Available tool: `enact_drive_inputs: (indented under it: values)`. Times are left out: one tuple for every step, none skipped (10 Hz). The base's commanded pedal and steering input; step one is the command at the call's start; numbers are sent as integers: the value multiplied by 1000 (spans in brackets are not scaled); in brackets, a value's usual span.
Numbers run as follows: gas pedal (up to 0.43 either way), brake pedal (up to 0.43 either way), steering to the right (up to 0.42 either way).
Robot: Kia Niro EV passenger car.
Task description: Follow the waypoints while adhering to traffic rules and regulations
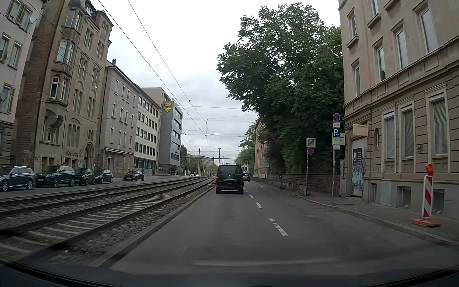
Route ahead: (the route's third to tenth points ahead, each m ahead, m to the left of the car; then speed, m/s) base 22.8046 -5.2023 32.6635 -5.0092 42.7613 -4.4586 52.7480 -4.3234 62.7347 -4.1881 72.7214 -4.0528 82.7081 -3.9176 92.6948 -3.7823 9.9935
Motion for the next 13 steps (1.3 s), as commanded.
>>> enact_drive_inputs:
  values:
    - [87,0,30]
    - [87,0,30]
    - [87,0,30]
    - [87,0,31]
    - [87,0,31]
    - [87,0,32]
    - [87,0,32]
    - [87,0,31]
    - [87,0,30]
    - [39,0,28]
    - [0,0,21]
    - [0,0,14]
    - [0,0,10]
